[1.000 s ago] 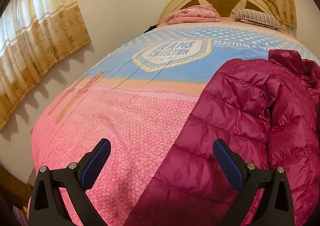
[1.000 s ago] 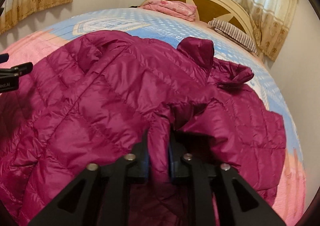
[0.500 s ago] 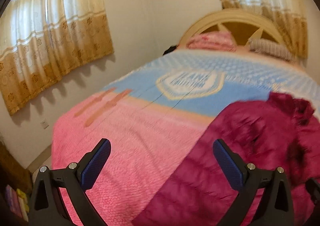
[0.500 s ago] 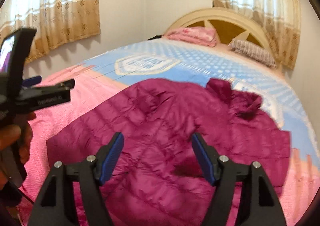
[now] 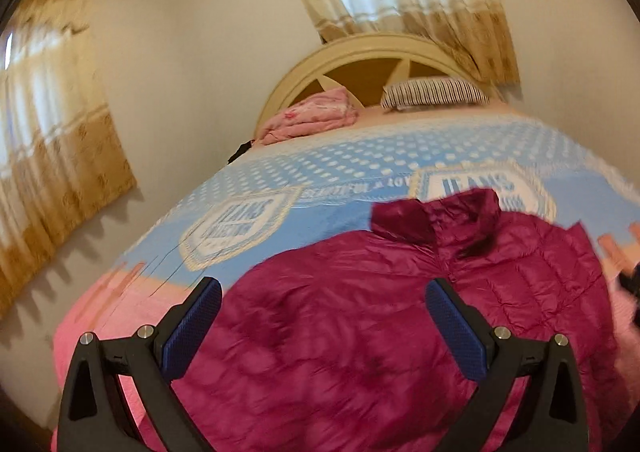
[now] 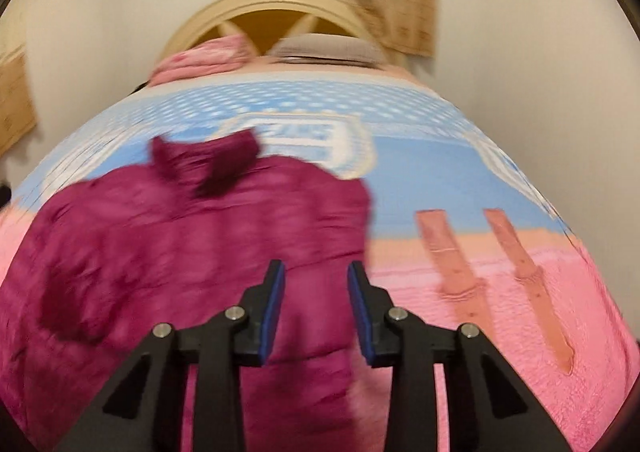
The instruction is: Fold large clothes
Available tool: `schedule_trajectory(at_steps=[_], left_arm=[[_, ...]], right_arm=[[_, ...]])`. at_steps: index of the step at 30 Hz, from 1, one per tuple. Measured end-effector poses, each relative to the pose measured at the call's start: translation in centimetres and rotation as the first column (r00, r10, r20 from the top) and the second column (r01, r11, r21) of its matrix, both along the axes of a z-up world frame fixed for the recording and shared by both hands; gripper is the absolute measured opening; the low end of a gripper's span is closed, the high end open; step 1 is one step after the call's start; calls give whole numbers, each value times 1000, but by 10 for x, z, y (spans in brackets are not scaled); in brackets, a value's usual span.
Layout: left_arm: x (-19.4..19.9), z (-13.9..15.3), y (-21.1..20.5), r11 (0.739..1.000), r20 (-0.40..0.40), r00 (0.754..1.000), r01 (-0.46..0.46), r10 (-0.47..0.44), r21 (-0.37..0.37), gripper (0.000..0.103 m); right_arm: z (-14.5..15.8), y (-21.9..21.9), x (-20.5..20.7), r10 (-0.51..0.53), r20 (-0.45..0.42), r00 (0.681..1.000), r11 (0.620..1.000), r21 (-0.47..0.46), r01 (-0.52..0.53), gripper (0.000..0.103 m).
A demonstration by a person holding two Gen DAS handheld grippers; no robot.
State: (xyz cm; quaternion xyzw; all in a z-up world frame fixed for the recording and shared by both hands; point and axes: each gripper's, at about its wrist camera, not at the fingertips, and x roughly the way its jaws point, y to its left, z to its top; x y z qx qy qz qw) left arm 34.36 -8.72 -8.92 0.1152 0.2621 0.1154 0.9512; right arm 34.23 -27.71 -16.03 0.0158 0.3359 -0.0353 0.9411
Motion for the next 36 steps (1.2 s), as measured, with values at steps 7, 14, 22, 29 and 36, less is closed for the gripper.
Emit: schedule_trajectory(at_steps=[7,14,22,29,36], left_arm=[[61,-77,7,980,-123,979,-148,165,134,102],[78,-118,27,980,-229,955,-169,188,102,102],[89,-131,40,985,-288,943,-174,168,6,102],[87,-131,41,985,-283,945,-173,166,-1,102],[82,-131,44,985,-284,945,-173,161,-17,102]], right_arm=[[-32,-16,50,-24,-65,998,999,27,26,33],[-67,-12,61,16,-129,991,1000,0,-16,32],[-74,-6,62,17,-143,990,999,-39,-22,32],[-37,2,38,-7,-70,997,998,-59,3,44],[-40,41,29,115,-86,990,990,-78,-122,44]])
